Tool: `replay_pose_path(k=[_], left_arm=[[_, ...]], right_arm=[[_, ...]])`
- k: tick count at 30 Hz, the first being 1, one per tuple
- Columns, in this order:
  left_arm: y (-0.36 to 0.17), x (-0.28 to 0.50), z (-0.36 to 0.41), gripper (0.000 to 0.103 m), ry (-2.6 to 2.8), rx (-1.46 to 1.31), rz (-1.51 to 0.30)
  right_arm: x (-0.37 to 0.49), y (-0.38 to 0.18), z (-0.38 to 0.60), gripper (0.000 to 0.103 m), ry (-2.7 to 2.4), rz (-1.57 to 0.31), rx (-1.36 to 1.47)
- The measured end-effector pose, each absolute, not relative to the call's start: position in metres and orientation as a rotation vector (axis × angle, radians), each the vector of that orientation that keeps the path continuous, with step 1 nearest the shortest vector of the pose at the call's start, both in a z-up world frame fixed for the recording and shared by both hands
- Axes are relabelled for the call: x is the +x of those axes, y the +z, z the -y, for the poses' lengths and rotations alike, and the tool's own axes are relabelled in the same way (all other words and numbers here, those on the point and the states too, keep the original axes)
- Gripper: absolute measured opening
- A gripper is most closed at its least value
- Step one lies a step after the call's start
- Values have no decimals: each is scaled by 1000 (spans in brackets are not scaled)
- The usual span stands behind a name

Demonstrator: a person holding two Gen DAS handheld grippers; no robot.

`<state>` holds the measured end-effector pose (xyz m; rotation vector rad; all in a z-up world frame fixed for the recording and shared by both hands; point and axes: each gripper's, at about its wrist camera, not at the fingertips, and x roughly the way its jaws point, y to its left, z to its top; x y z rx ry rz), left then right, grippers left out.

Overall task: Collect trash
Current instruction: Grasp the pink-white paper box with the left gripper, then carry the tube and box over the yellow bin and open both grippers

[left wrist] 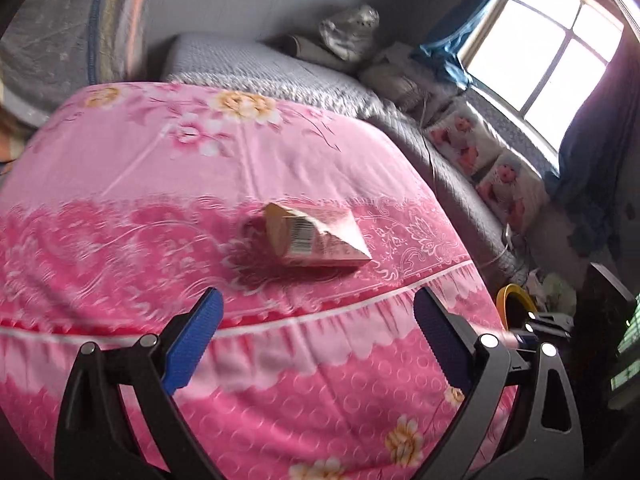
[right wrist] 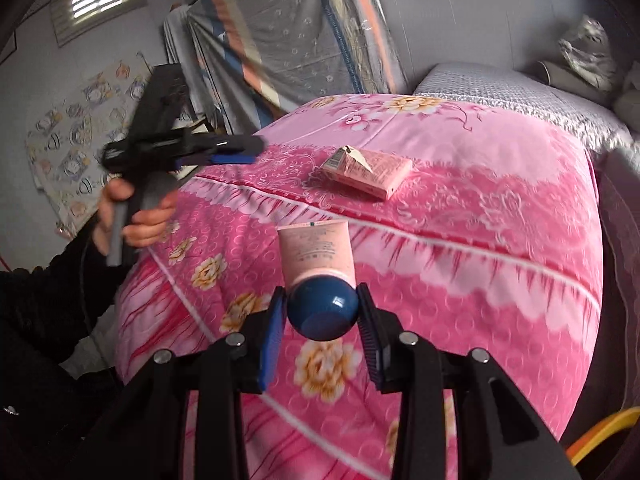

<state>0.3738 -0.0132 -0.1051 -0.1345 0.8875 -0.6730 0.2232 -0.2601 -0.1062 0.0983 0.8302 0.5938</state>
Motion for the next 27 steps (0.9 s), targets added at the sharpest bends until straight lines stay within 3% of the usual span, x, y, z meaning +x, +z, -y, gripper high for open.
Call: replay_pose_path(k=[14,17,21,27], left_arm=[[-148,444,75,90,-606,-50,-1030],[-159,454,82,75,-573,-17,-1057],[-153,445,91,30,-591,36,-998],[-135,418,94,26,-582,123,-879]], right_arm=[[206,-106,271,33,627,-766,180],[206,-108,273,33,629,-765,197],[205,-109,279,33,621,-764,222],[199,-102,282,33,603,-746,231]])
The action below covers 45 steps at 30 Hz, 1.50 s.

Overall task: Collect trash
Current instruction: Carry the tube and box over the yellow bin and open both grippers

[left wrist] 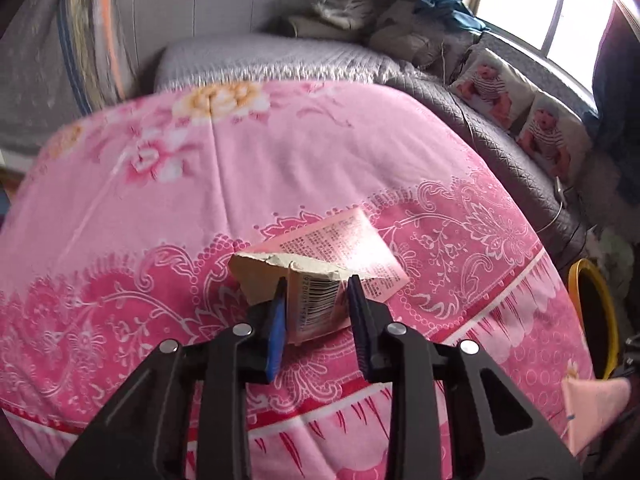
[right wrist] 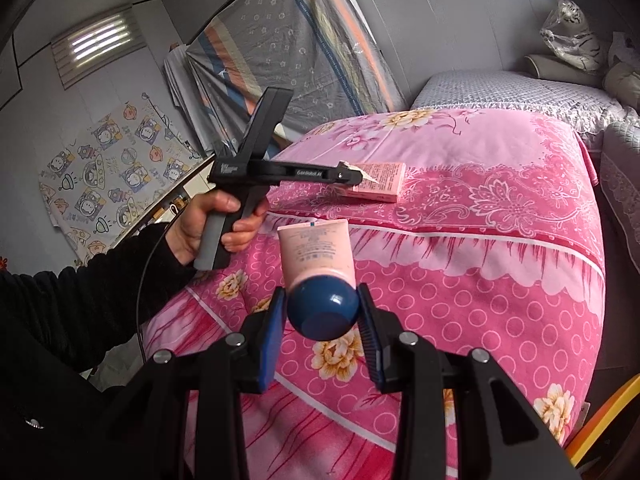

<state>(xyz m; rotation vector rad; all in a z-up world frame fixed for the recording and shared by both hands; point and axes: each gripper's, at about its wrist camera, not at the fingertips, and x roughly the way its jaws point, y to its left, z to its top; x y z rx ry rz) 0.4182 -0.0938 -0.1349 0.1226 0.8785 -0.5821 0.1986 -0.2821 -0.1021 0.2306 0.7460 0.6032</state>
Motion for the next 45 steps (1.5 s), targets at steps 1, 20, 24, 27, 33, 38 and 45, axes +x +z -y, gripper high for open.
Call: replay_pose_path(k=[1,20,24,27,33,38,45], left_arm=[[-131,413,92,26,-586,121,-868],[-3,216,189,26,-822,241,-467],[7,182,231,26,-898,282,-420],[8,160,262,27,-936,322,-388],[-5,143,321,27,-991,349,-410],[-34,143,374,27,-1049,352,-487],[-59,160,389,75,-1056,206,-633]], right_arm=[[195,-99,283,33,597,-739,233],[67,-57,424,33,-9,-515,332],[41,-67,462,33,-226,-509,347],[32,-80,479,33,-310,-527,343],[21,-114,508,33,-385,-605,413],[17,-129,520,34,-424,-648,435],[-12,-120,530,62,-605,-618,443]])
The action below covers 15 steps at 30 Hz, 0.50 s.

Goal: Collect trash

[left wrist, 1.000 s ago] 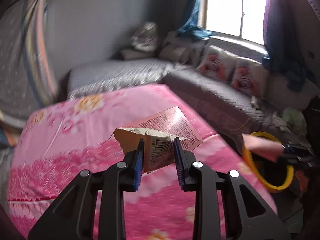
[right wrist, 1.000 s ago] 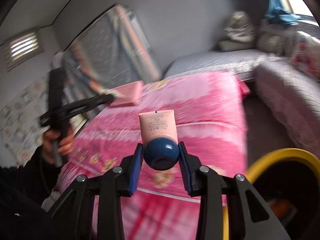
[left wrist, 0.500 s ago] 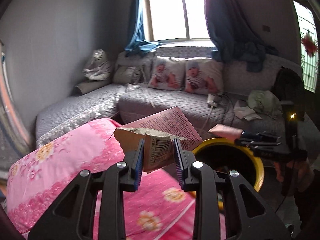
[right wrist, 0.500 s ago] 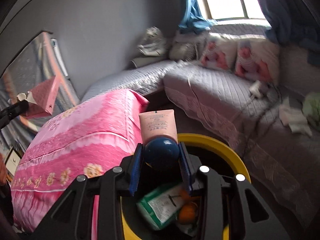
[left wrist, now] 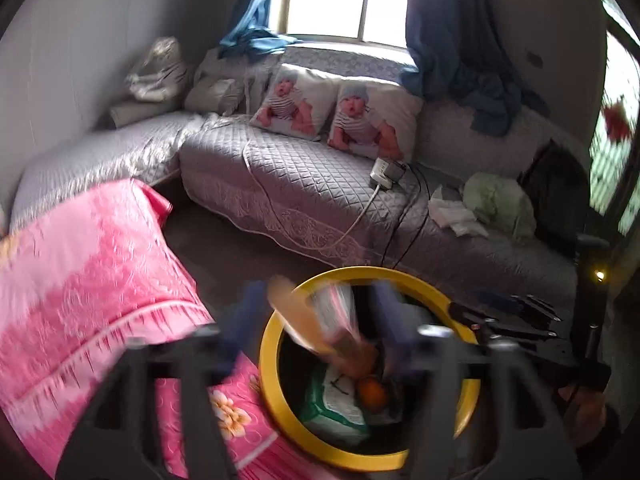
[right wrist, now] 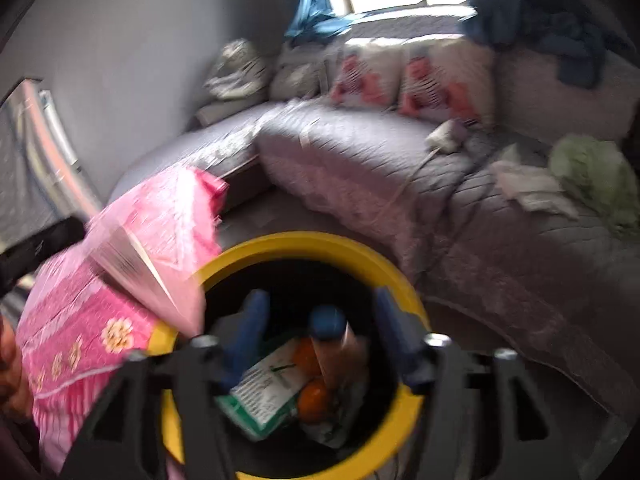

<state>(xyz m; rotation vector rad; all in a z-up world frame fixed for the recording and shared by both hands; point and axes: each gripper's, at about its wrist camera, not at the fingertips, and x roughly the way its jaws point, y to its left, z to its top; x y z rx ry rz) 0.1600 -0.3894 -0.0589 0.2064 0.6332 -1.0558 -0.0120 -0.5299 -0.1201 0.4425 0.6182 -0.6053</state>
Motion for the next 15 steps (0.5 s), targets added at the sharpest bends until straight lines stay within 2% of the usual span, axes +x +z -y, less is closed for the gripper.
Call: replay_pose_path(k=[1,2,3,4,5,7,10,15], left_arm=[[-58,160,385,76,-1051,190,-629],[-55,162,376,81,-1037,174,-614],[-54,162,369,89,-1023,166,-602],[-50,163,359,92,-994,148,-581],[-47,164,350,94,-979,131,-569],[-40,169,329,95,-958,85,-562],[-34,178,296,95,-922,33,-577],[-27,182,227,95,-801,-11,-519]], right_arm=[[-16,-116,531,62,-623,-613,440],[-20,-113,531,62,-634,-609,439],[-23,-109,531,68,-656,-603,433],[-25,-107,530,76,-674,-600,425],[-25,-105,529,79,-688,-596,415],[-21,-104,527,83,-711,-603,398],[-5,-108,519,95,-771,-637,335],[26,-112,500,95,-884,-661,231]])
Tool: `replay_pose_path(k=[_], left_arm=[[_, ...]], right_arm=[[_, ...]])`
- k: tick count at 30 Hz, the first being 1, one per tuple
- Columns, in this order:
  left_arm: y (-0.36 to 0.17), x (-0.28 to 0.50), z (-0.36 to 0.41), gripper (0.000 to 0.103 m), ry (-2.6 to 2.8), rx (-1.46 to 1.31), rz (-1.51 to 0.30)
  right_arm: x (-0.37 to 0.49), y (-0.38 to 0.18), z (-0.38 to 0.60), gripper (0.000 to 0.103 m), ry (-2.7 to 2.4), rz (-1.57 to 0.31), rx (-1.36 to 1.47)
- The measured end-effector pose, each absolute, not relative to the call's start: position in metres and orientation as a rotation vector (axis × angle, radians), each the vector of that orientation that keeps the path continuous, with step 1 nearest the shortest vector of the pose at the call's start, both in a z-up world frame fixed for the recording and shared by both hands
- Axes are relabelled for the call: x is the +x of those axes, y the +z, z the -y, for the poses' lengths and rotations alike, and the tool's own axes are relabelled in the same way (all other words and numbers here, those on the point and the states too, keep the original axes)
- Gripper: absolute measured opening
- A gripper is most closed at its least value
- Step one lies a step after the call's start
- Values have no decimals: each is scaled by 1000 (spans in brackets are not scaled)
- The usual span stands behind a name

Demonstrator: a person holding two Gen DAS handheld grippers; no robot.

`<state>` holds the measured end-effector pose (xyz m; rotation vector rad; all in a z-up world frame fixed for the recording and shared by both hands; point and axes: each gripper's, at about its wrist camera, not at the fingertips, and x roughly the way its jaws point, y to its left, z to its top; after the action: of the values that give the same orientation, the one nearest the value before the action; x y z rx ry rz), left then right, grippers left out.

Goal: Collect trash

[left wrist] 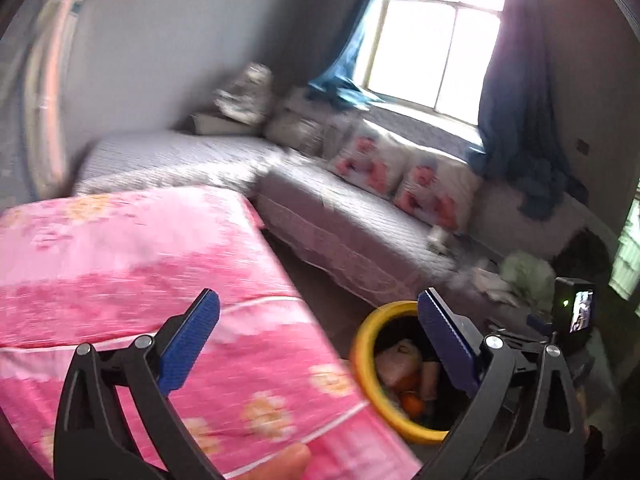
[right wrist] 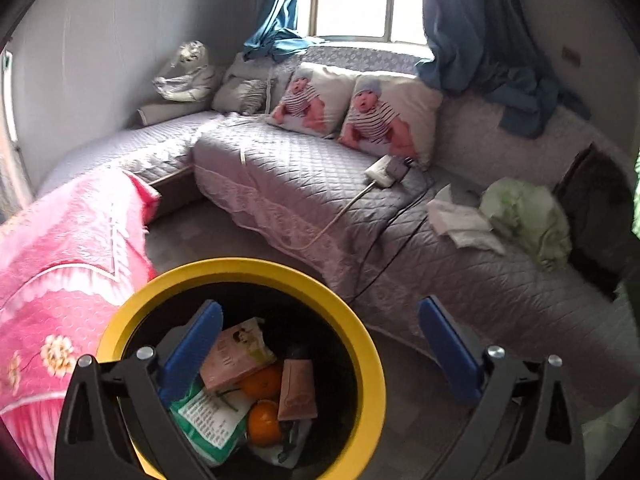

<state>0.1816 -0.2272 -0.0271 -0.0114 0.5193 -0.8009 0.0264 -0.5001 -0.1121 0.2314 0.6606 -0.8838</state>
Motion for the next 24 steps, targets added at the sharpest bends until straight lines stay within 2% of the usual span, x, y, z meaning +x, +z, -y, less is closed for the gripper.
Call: replay_pose_path(k=[13,20,24], left_arm=[[32,116,35,95,-341,-30,-221],[13,76,-22,95,-155,-48,-212],[-8,64,-36,95,-122,-66,-250]], right_arm=[[55,-2,300,95,-393,-303,142],[29,1,219,95,-309,-202,70],[19,-9,204,95,-288,-222,89]])
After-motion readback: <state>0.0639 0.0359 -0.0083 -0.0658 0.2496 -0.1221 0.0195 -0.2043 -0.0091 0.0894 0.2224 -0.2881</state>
